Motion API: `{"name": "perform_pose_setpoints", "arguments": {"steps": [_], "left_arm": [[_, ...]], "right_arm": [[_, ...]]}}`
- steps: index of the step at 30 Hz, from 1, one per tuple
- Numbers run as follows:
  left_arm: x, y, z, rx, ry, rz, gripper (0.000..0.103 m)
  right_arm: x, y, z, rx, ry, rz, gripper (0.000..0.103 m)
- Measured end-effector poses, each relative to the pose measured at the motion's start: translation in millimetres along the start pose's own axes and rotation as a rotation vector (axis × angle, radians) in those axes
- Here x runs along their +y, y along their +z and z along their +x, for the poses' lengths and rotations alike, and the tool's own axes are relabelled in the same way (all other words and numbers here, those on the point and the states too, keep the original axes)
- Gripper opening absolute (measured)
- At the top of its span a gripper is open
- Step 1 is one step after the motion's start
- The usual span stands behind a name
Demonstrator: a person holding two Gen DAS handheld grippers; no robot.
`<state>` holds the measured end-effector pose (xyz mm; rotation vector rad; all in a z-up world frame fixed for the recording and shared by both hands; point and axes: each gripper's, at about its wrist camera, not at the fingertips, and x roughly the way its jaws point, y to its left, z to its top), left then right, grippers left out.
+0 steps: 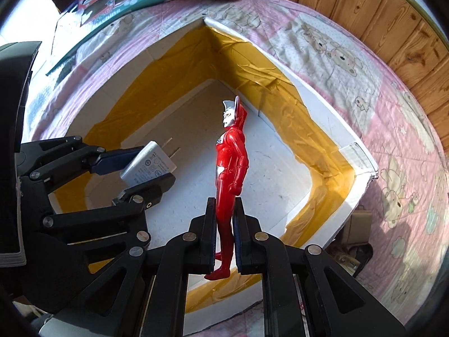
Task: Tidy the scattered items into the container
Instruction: 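Lower both items into the box and open both tools to release, then withdraw both tools from the box back toward the remaining items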
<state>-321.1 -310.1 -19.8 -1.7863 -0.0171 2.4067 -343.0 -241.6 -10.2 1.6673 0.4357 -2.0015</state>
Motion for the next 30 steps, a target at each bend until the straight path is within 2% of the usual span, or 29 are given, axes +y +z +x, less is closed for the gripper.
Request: {"name": "perform_pose_setpoints", "arguments": {"steps": [5, 9, 12, 15, 19, 20, 22, 26, 30], "left_arm": [[1.6, 11.5, 22.7, 0.045, 0.028, -0.001, 0.034], [10.6, 19.3, 39.8, 0.076, 0.015, -0.039, 0.034], [14.2, 24.1, 51.2, 0.088, 0.005, -0.056, 0.034], [19.7, 28.0, 62.7, 0.105, -0.019, -0.095, 0.034], [28.2, 34.1, 72.7, 0.107, -0.093, -0.141, 0.034], [32.1, 34.8, 73.1, 0.1, -0.108, -0.16, 0.035], [39.6, 34.8, 72.0, 0.095, -0.114, -0.191, 0.048], [48.3, 31.0, 52.3, 0.049, -0.12, -0.213, 0.048], [45.6, 16.4, 11.4, -0.032, -0.11, -0.18, 0.048]], "right_arm": [[-12.6, 8.2, 16.4, 0.052, -0.007, 0.01, 0.011], [-21.1, 13.6, 28.5, 0.09, 0.039, 0.051, 0.011], [-21.9, 17.1, 36.0, 0.105, 0.038, 0.062, 0.011], [-21.8, 20.1, 41.8, 0.114, 0.027, 0.074, 0.012], [-24.9, 22.2, 44.6, 0.112, 0.028, 0.104, 0.016], [-25.8, 22.1, 43.2, 0.105, 0.036, 0.11, 0.017], [-25.8, 20.7, 37.4, 0.086, 0.043, 0.116, 0.02], [-26.1, 9.8, 7.3, -0.013, 0.07, 0.151, 0.021], [-18.7, -21.7, -45.7, -0.203, 0.161, 0.169, 0.021]]}}
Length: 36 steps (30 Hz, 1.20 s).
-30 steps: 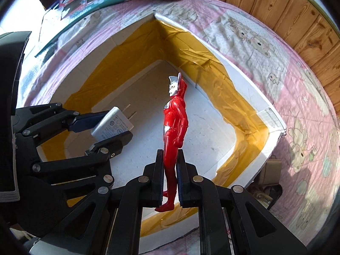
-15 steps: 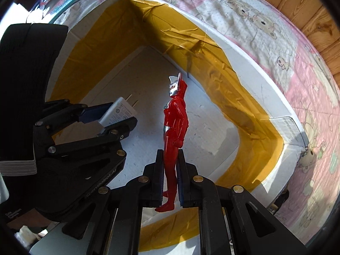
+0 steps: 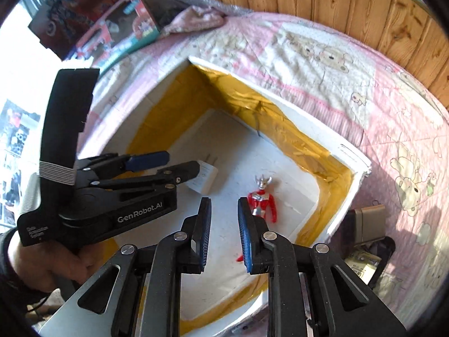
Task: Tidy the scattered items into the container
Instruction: 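Withdraw both tools from the box back toward the remaining items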
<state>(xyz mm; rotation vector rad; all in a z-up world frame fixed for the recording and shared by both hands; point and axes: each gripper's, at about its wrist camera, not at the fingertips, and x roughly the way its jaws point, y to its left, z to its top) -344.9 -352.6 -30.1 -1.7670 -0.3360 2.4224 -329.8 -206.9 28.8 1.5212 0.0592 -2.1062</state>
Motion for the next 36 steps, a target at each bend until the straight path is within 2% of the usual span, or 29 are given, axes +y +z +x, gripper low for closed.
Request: {"name": "perform_pose_setpoints", "arguments": {"steps": [5, 7, 11, 15, 21, 26, 30, 36], "left_arm": [[-17.8, -45.2, -61.1, -0.135, 0.027, 0.08, 0.048], [-31.2, -44.4, -68.8, -0.153, 0.004, 0.09, 0.048], [-48.3, -78.1, -88.9, -0.188, -0.036, 0.083, 0.048], [-60.4, -111.0, -101.3, -0.227, -0.035, 0.114, 0.048], [-83.4, -154.6, -121.1, -0.259, -0.034, 0.157, 0.048], [-95.9, -181.3, -126.6, -0.244, -0.076, 0.155, 0.048], [-117.2, -204.2, -133.9, -0.268, -0.065, 0.214, 0.048], [-148.1, -229.1, -125.8, -0.24, -0.091, 0.299, 0.048]], "right_arm": [[17.5, -53.0, -54.6, -0.193, 0.104, -0.002, 0.022], [20.1, -72.0, -64.9, -0.254, 0.109, 0.018, 0.022], [24.4, -98.0, -74.0, -0.328, 0.165, 0.097, 0.023], [25.6, -130.1, -77.1, -0.353, 0.234, 0.148, 0.024], [19.1, -173.2, -87.8, -0.383, 0.263, 0.2, 0.024], [12.9, -201.9, -97.1, -0.393, 0.258, 0.22, 0.023], [4.7, -226.4, -108.3, -0.419, 0.255, 0.244, 0.023], [-17.3, -264.9, -112.5, -0.43, 0.228, 0.308, 0.024]]}}
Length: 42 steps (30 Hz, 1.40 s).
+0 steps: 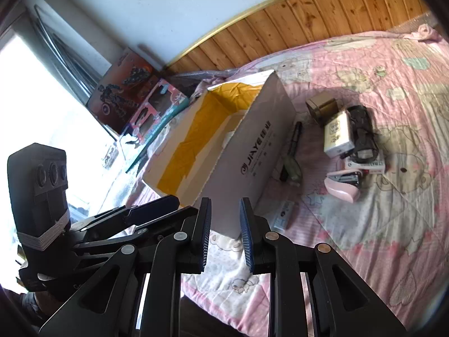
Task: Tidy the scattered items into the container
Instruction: 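Withdraw both tools from the box back toward the remaining items, then grasp the pink stapler with the right tool while the left tool grasps the clear glue stick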
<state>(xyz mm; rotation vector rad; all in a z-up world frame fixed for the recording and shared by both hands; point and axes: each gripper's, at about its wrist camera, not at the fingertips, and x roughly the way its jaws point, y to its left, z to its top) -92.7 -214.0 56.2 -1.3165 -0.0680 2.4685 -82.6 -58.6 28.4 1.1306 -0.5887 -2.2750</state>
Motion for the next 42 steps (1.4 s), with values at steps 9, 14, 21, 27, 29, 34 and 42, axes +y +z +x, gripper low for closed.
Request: {"name": "perform_pose_setpoints", "arguments": {"steps": [9, 14, 21, 27, 29, 34, 42], "left_arm": [[-33.1, -16.5, 43.3, 0.096, -0.019, 0.061, 0.048], [-39.8, -18.1, 76.2, 0.148, -0.013, 0.072, 0.048], [-27.6, -14.4, 122.6, 0.205, 0.017, 0.017, 0.048], [-8.3, -19.0, 161.4, 0.268, 0.058, -0.048, 0.048], [-2.3, -20.9, 170.5, 0.283, 0.068, -0.067, 0.048], [1.6, -17.5, 176.3, 0.236, 0.054, -0.057, 0.05], [-7.2, -29.9, 173.0, 0.146, 0.112, 0.069, 0.037]], "right_arm": [[-53.2, -21.3, -18.6, -0.017, -0.101, 0.093, 0.024], [-76.5, -13.0, -13.4, -0.015, -0.161, 0.102, 0.036], [-123.4, 0.1, 15.2, 0.043, -0.162, 0.192, 0.041], [-159.8, 11.4, 51.5, 0.103, -0.129, 0.291, 0.042], [-170.1, 12.8, 62.4, 0.119, -0.125, 0.315, 0.044], [-183.1, 19.6, 84.5, 0.132, -0.074, 0.343, 0.048], [-155.9, 39.5, 113.6, 0.183, -0.126, 0.163, 0.038]]}}
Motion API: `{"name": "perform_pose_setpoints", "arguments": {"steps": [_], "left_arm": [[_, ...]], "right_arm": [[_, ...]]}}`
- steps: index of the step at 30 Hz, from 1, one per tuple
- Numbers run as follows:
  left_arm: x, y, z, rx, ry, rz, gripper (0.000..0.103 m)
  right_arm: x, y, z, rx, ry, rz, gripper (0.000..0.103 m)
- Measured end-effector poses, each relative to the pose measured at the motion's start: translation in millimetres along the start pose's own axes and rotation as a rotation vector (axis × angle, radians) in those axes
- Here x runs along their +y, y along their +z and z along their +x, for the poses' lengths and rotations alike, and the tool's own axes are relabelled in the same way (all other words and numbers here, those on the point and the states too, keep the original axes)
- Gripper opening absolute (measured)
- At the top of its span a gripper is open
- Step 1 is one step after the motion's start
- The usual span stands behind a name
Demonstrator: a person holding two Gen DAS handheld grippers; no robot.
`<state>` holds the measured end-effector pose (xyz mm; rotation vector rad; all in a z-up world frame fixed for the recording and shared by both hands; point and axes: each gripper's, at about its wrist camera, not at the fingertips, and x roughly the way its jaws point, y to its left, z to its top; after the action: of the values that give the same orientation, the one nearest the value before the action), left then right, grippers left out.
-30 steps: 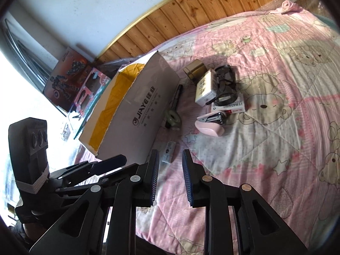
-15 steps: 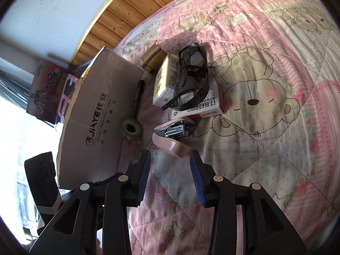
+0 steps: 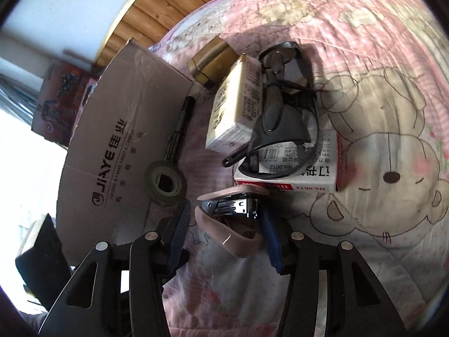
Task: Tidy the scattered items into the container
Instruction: 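Grasp the pink stapler with the right tool while the left tool grasps the clear glue stick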
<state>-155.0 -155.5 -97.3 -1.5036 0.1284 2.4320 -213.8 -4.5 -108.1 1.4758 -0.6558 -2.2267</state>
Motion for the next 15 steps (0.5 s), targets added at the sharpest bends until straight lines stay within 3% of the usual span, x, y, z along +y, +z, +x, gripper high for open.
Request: {"name": "perform_pose_setpoints", "arguments": {"steps": [2, 5, 13, 15], "left_arm": [[1.6, -2.6, -2.2, -0.013, -0.005, -0.003, 0.027], [2.9, -3.7, -5.3, -0.014, -0.019, -0.005, 0.02], [3.1, 0.0, -16.2, -0.016, -0.048, -0.018, 0.02], [0.7, -0.1, -7.8, 0.021, -0.045, -0.018, 0.021]], "right_arm": [[4.5, 0.3, 1.3, -0.002, 0.026, -0.005, 0.025], [15.6, 1.0, -4.5, -0.016, 0.015, -0.05, 0.018], [17.2, -7.5, -15.5, -0.009, 0.037, -0.029, 0.015], [18.3, -11.0, -16.0, -0.004, 0.038, -0.039, 0.015]]}}
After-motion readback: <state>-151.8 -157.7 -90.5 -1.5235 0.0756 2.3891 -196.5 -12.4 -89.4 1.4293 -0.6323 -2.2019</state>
